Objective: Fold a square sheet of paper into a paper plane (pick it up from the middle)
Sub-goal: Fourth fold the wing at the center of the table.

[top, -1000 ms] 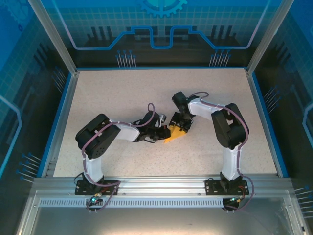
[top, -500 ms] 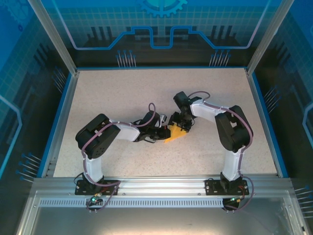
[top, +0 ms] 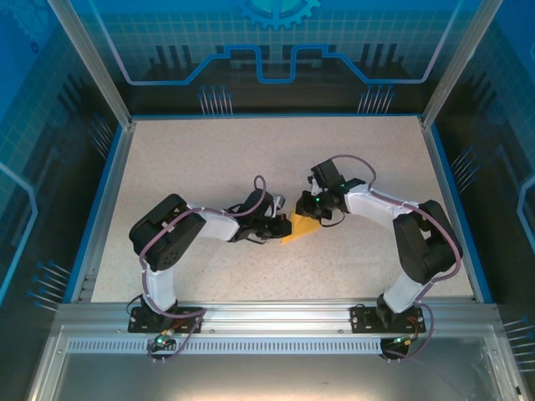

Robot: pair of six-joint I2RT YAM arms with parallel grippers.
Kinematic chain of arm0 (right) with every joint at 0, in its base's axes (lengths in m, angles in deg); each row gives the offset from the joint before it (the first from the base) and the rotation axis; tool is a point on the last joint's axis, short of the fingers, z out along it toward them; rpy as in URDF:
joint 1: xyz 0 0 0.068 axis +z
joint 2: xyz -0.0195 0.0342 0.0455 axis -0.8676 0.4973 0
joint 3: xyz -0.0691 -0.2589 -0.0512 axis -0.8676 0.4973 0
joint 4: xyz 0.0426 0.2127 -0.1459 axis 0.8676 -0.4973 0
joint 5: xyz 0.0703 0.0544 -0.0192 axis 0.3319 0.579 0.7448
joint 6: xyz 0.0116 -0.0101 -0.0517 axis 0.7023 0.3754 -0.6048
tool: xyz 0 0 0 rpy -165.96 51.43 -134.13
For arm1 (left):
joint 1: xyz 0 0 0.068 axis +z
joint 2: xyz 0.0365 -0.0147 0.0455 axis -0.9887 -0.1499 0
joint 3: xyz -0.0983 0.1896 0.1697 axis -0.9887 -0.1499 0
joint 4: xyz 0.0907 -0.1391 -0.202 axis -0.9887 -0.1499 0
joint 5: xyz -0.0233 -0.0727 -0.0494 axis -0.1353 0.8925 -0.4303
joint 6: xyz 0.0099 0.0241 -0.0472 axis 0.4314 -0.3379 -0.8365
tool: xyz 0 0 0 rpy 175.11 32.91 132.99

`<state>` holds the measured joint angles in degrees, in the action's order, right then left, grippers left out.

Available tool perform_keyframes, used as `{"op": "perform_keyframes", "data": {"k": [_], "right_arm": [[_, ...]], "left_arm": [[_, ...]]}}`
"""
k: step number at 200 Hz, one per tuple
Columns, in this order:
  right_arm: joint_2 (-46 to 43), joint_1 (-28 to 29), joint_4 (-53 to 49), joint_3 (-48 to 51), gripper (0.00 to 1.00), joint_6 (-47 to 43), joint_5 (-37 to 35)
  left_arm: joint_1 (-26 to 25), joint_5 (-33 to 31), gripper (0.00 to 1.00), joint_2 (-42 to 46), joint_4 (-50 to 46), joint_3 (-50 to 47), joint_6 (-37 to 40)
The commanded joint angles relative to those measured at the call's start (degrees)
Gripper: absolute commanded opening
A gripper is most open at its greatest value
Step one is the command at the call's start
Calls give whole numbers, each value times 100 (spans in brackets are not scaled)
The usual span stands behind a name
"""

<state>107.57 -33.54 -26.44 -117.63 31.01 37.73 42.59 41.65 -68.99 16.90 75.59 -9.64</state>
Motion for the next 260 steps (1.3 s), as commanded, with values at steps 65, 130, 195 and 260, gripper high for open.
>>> {"op": "perform_keyframes", "data": {"k": [65, 130, 195, 260], "right_arm": [[723, 35, 718, 204, 6, -271, 571], [1169, -361, 725, 94, 6, -790, 613], [1229, -821, 783, -401, 9, -1205, 1031], [291, -713, 839, 73, 11, -992, 1087]], "left_arm": [[-7, -261, 0, -439, -1044, -304, 95], [-10, -252, 0, -404, -1083, -318, 100], [-11, -226, 0, -395, -1127, -353, 113], [-17, -243, 0, -404, -1170, -304, 103]]}}
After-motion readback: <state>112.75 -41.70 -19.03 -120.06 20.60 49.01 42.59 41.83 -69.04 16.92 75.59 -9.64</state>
